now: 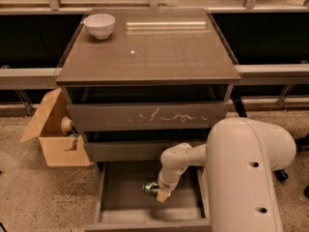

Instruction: Place green can into bottom drawer

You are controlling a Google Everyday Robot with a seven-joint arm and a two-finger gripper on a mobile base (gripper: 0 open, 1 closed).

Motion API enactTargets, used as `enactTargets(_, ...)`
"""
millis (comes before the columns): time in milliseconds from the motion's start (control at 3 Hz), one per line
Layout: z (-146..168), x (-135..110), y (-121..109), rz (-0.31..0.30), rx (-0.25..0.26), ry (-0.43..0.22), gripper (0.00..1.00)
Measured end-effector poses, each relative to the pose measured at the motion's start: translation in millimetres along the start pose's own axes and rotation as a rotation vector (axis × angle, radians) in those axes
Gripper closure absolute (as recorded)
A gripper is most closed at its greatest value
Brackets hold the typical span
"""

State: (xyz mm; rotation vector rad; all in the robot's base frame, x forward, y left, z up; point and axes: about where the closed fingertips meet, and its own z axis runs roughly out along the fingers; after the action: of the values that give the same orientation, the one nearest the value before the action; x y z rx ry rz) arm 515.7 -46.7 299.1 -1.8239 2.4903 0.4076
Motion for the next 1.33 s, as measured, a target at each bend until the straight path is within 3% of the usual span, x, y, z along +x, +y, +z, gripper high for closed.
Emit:
enactTargets(667,69.2,-13.3,-20.9,-0.122,0.033,-0.058,1.0)
enactTargets(1000,88.3,-19.6,-29.3,-0.149,0.033,-0.075,1.0)
enactTargets(1333,106.1,-24.9,-39.0,-0.147,0.014,-0.094,0.82)
